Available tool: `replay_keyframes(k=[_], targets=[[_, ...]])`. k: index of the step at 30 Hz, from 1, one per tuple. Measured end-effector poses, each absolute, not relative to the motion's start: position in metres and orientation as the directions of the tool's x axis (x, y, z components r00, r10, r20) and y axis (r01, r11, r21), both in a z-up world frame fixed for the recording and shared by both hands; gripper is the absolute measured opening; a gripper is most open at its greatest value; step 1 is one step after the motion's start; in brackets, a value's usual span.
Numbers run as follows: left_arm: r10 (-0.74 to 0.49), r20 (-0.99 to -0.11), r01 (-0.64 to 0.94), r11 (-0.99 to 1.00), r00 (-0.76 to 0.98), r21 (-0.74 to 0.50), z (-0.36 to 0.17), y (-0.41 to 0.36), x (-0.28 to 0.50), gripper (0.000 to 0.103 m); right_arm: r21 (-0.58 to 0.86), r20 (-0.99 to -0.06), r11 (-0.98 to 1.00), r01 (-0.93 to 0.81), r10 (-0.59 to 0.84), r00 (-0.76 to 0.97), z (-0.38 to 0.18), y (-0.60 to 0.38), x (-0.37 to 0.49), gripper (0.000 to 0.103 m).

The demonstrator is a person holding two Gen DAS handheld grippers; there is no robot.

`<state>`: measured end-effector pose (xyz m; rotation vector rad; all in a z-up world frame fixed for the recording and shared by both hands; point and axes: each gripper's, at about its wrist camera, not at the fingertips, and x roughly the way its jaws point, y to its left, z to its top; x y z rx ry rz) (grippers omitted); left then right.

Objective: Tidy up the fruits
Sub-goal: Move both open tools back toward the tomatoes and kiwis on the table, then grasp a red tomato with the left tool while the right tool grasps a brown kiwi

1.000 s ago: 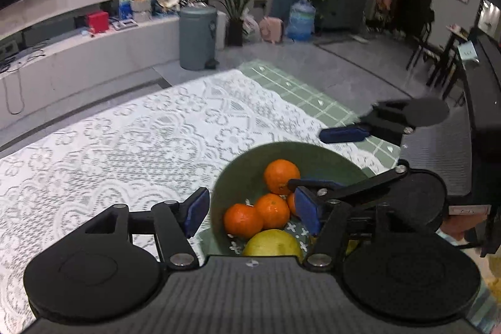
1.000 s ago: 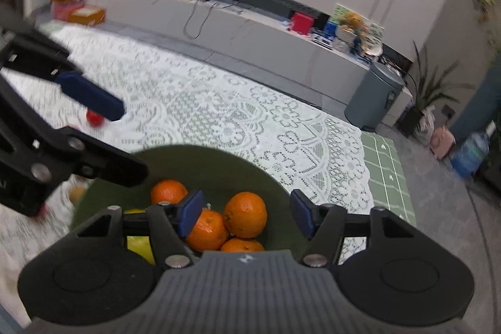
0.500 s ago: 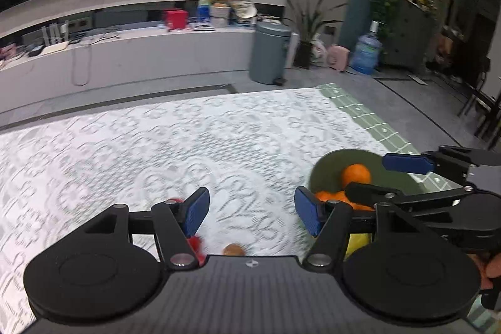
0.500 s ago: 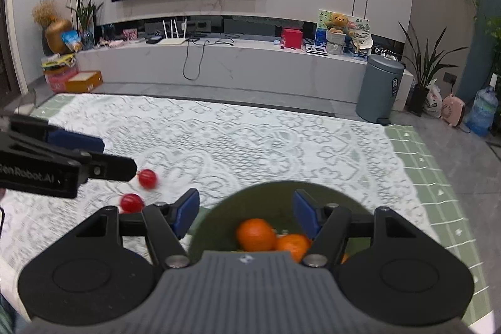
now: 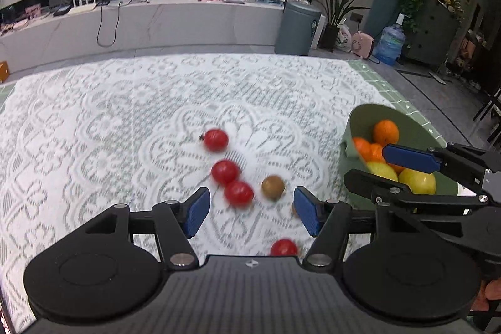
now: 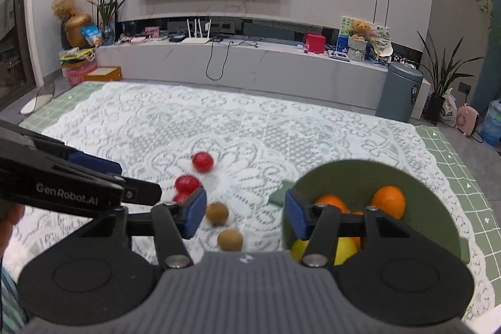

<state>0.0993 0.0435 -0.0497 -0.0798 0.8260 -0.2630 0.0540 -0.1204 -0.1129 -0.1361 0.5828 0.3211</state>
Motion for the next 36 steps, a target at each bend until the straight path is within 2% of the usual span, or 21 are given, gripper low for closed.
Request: replay_keyframes(k=[10, 15, 25, 36], targets=[[-0.271, -0.750, 0.179, 0.963, 0.604, -0.204, -0.074, 0.049, 0.085, 0.068, -0.082, -0.615, 0.909, -0.409, 0.276, 0.738, -0.144, -0.102, 0.043, 0.035], [-0.285, -0.761, 0.203, 0.958, 0.583, -0.203, -0.084, 0.042, 0.081, 0.067, -0.152, -0.624, 0.895, -0.419, 0.241, 0.743, -0.157, -0.101, 0.039, 0.032], [-0.307, -0.781, 0.217, 0.950, 0.543, -0.223, -0.100, 0.026, 0.082, 0.059, -0.183, -0.636, 0.890, -0.419, 0.218, 0.740, -0.167, -0.108, 0.039, 0.030], [-0.317, -0.790, 0.227, 0.946, 0.524, -0.229, -0.111, 0.019, 0.089, 0.051, -0.202, -0.644, 0.877, -0.436, 0.217, 0.734, -0.174, -0.110, 0.040, 0.018]])
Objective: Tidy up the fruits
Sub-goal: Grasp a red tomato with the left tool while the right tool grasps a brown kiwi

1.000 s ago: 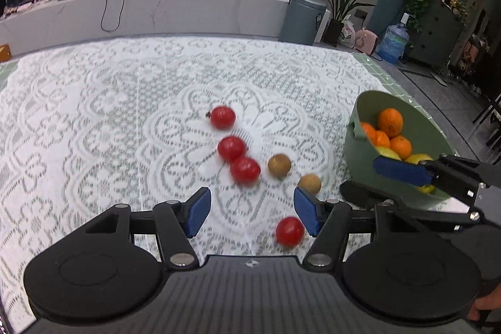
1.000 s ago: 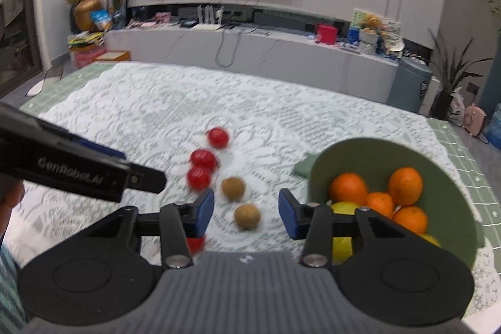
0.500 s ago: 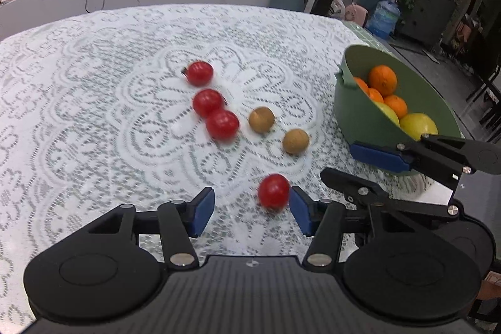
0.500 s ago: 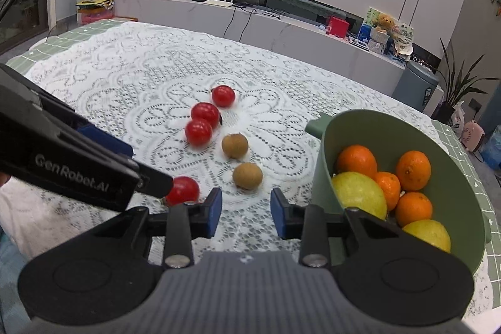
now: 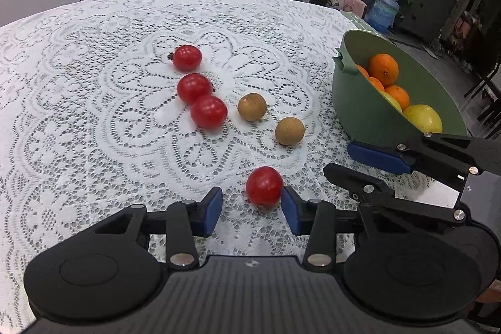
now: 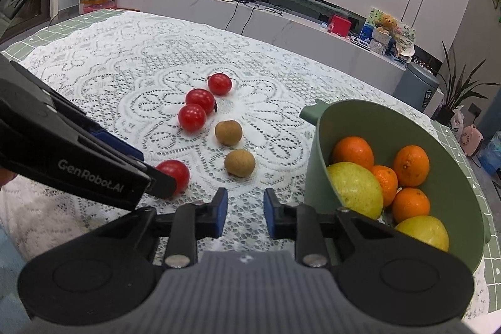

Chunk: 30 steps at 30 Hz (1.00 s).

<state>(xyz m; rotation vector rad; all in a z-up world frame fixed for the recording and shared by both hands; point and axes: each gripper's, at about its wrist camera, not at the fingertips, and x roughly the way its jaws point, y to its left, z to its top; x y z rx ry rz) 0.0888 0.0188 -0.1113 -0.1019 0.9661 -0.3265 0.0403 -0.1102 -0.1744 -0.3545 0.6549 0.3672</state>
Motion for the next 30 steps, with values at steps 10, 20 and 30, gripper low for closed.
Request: replay_keyframes(k=[10, 20, 30], targets=[[-0.350, -0.789, 0.251, 0.934, 0.505, -0.254, -0.116, 0.008, 0.096, 0.040, -0.218, -0.658, 0.865, -0.453, 0.212, 0.722, -0.183, -0.109, 0.043, 0.019], [-0.359, -0.784, 0.236, 0.932, 0.506, -0.275, -0.115, 0.013, 0.099, 0.030, -0.296, -0.626, 0.820, -0.490, 0.221, 0.748, -0.187, -0.096, 0.043, 0.019], [-0.330, -0.769, 0.172, 0.944, 0.548, -0.282, -0.103, 0.034, 0.099, 0.030, -0.328, -0.604, 0.805, -0.495, 0.224, 0.765, -0.185, -0.080, 0.062, 0.019]])
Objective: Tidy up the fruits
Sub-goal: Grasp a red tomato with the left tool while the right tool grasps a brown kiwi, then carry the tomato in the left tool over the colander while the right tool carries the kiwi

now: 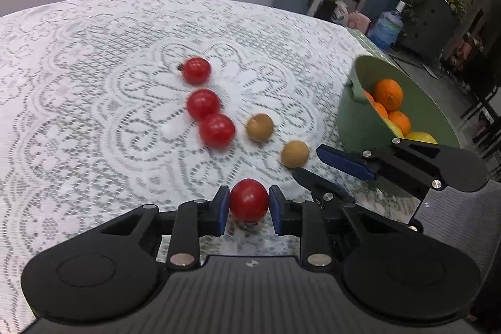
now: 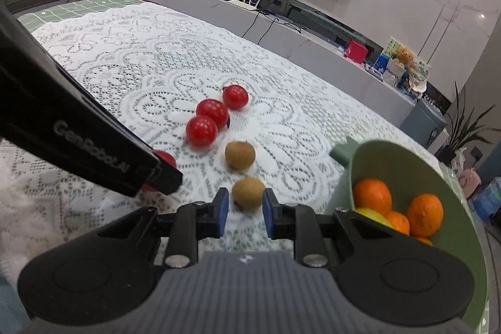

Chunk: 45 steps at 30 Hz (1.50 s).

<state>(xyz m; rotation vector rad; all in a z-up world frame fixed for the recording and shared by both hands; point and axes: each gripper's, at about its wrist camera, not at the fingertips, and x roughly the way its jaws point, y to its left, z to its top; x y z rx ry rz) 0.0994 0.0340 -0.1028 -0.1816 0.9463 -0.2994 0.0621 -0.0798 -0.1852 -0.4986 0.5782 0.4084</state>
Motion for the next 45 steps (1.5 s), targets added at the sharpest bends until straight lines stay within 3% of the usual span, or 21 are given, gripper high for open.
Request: replay_keyframes(k=[10, 23, 37, 45], targets=[[-0.330, -0.764, 0.158, 0.943, 0.554, -0.293, -0.102, 0.042, 0.104, 0.030, -0.404, -0.611, 0.793, -0.456, 0.137, 0.780, -0.193, -0.063, 0.074, 0.024], [-0.322, -0.755, 0.121, 0.943, 0.572, -0.310, -0.100, 0.055, 0.101, 0.030, -0.487, -0.604, 0.755, -0.439, 0.072, 0.794, -0.200, -0.053, 0.080, 0.022], [-0.303, -0.728, 0.121, 0.949, 0.615, -0.293, -0.078, 0.056, 0.087, 0.030, -0.317, -0.592, 0.819, -0.478, 0.223, 0.774, -0.155, -0.073, 0.053, 0.022], [-0.302, -0.703, 0.149, 0.950, 0.644, -0.273, -0.062, 0.046, 0.076, 0.030, -0.236, -0.555, 0.874, -0.425, 0.238, 0.797, -0.122, -0.107, 0.040, 0.022]])
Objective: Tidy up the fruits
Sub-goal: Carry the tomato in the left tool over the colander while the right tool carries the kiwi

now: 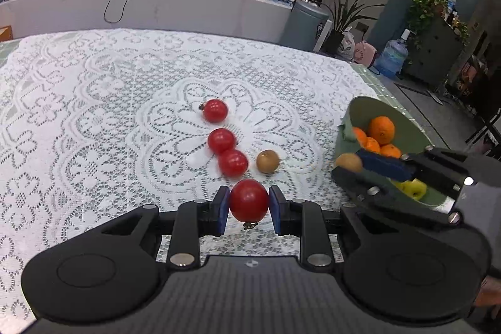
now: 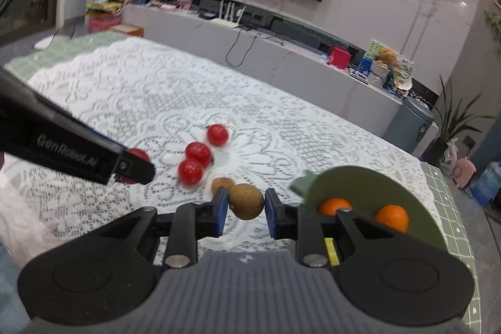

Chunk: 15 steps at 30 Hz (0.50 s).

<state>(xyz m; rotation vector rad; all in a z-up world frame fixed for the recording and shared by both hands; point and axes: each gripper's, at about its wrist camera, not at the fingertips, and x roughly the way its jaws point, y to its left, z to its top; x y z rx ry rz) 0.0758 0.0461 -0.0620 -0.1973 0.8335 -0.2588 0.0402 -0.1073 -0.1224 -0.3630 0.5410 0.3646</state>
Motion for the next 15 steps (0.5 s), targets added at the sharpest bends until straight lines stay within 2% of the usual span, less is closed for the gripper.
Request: replay_keyframes(k=[6, 15], targets=[[-0.335, -0.677, 0.200, 0.941, 0.655, -0.272, -0.046, 0.028, 0.071, 0.030, -0.177, -0.554, 0.906, -0.385, 0.232, 0.799, -0.103, -0.141, 0.041, 0.022], [-0.405, -0.646, 0.329, 0.913, 0.647, -0.243, -0.021, -0.020, 0.073, 0.030, -0.106, -0.601, 0.928, -0.358, 0.226, 0.766, -0.091, -0.190, 0.044, 0.022]])
